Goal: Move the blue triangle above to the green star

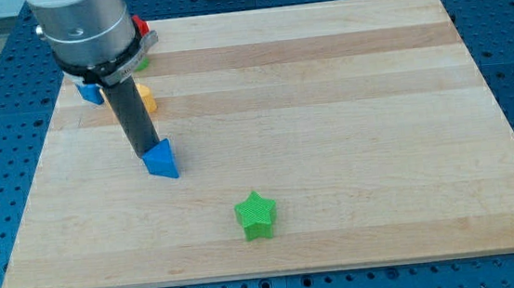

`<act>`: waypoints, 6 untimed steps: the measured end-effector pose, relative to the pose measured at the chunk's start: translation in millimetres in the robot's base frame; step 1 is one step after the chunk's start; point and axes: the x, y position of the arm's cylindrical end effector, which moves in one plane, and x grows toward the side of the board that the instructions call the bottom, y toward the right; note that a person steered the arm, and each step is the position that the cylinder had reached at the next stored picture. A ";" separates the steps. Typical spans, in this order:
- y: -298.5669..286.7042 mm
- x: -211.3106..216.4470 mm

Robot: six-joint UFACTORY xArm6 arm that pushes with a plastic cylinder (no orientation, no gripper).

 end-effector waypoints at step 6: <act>88.9 56.5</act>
